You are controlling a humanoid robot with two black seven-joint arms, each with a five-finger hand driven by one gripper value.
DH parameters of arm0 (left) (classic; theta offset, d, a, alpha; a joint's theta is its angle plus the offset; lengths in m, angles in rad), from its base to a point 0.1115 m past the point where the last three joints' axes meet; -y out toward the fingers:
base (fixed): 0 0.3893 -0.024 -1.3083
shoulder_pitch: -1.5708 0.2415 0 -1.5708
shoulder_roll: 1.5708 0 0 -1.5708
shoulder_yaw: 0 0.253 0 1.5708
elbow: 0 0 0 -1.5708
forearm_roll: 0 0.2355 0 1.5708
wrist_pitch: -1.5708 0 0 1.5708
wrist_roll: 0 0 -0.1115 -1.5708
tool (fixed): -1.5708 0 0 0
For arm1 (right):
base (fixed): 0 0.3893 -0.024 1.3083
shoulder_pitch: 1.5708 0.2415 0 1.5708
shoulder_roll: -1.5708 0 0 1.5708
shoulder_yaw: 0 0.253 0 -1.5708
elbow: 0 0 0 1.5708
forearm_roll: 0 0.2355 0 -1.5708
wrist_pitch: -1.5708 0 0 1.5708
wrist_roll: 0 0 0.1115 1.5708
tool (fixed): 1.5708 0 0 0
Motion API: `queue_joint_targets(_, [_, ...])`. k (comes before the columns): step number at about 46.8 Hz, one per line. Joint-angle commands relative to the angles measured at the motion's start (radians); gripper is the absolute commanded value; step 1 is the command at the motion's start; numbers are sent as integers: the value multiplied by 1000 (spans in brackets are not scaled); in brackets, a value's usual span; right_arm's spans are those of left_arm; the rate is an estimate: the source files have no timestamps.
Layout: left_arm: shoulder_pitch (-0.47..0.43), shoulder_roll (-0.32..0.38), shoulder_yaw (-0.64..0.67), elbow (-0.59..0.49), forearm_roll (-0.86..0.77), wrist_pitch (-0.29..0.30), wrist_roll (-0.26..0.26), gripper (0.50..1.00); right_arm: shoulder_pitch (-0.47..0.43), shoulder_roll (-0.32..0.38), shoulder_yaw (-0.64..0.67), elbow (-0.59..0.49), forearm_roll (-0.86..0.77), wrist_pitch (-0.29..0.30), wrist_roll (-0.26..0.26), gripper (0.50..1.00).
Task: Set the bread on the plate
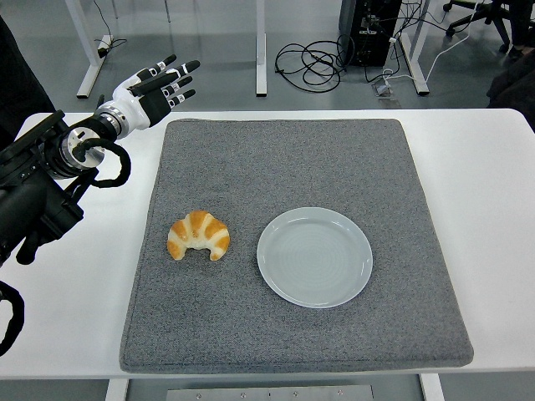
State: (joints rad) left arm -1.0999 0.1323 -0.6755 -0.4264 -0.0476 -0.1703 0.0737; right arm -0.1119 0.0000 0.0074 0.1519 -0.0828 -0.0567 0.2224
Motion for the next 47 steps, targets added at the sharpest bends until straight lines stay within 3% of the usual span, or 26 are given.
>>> queue_joint_targets(1, [0, 0, -1, 0, 0, 0, -2, 987, 0, 0, -1, 0, 0, 0, 0, 1000])
queue_joint_targets(47, [-14, 13, 1, 0, 5, -1, -6, 987, 0, 0, 0, 0, 0, 0, 0, 1000])
